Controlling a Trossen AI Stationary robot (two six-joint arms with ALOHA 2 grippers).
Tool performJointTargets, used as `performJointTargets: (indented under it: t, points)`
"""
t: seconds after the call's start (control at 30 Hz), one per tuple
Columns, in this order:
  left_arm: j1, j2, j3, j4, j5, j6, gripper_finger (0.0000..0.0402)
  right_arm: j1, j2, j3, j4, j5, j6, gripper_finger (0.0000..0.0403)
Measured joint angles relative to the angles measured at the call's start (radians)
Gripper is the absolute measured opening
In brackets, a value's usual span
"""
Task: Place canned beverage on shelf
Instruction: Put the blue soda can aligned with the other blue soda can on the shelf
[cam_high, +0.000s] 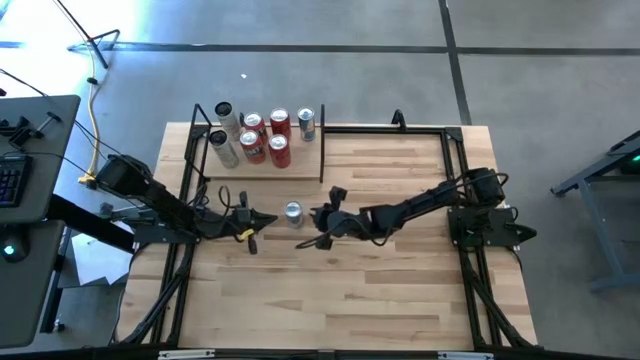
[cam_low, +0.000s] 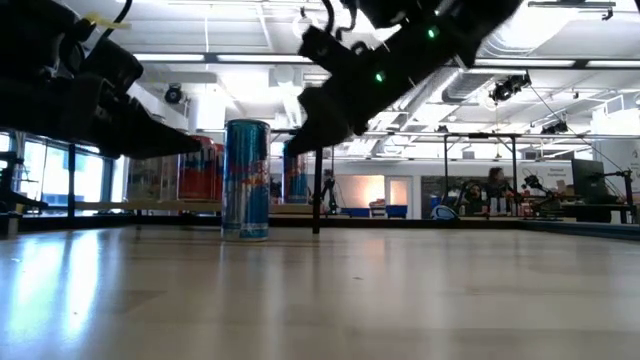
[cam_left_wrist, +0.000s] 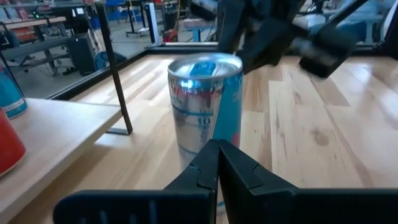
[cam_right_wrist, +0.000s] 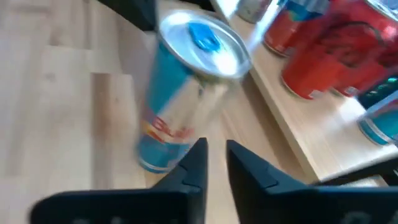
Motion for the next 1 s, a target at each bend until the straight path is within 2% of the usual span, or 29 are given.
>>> performJointTargets:
  t: [0.17,0.3,0.43,0.5,0.6,0.63,0.8,0.93,1.0]
  points:
    - [0.0,-0.001,0.0,-0.05,0.0,-0.027,0.0,-0.007,0.0,0.109,-0.169,-0.116,0.037,0.0123]
    - [0.0,-0.001,0.0,-0.062,0.0,-0.034,0.0,-0.014,0.0,0.223,-0.383,-0.126,0.059,0.0207]
    - [0.0,-0.001,0.0,-0.061,0.0,-0.034,0.0,-0.028,0.0,0.307,-0.466,-0.121,0.047,0.0263]
    - [0.0,-0.001,0.0,-0.061,0.0,-0.034,0.0,-0.045,-0.001,0.333,-0.463,-0.167,0.029,0.0274]
    - [0.0,-0.001,0.0,-0.061,0.0,-0.034,0.0,-0.091,-0.001,0.342,-0.459,-0.346,0.025,0.0276]
    - [0.0,-0.001,0.0,-0.062,0.0,-0.034,0.0,-0.105,-0.001,0.339,-0.443,-0.37,0.025,0.0277]
    - [0.0,-0.001,0.0,-0.079,0.0,-0.034,0.0,-0.152,0.0,0.333,-0.416,-0.383,0.023,0.0277]
    - [0.0,-0.001,0.0,-0.08,0.0,-0.033,0.0,-0.154,0.0,0.333,-0.385,-0.501,-0.004,0.0277]
    - [0.0,-0.001,0.0,-0.08,0.0,-0.033,0.0,-0.153,0.0,0.333,-0.383,-0.52,-0.004,0.0277]
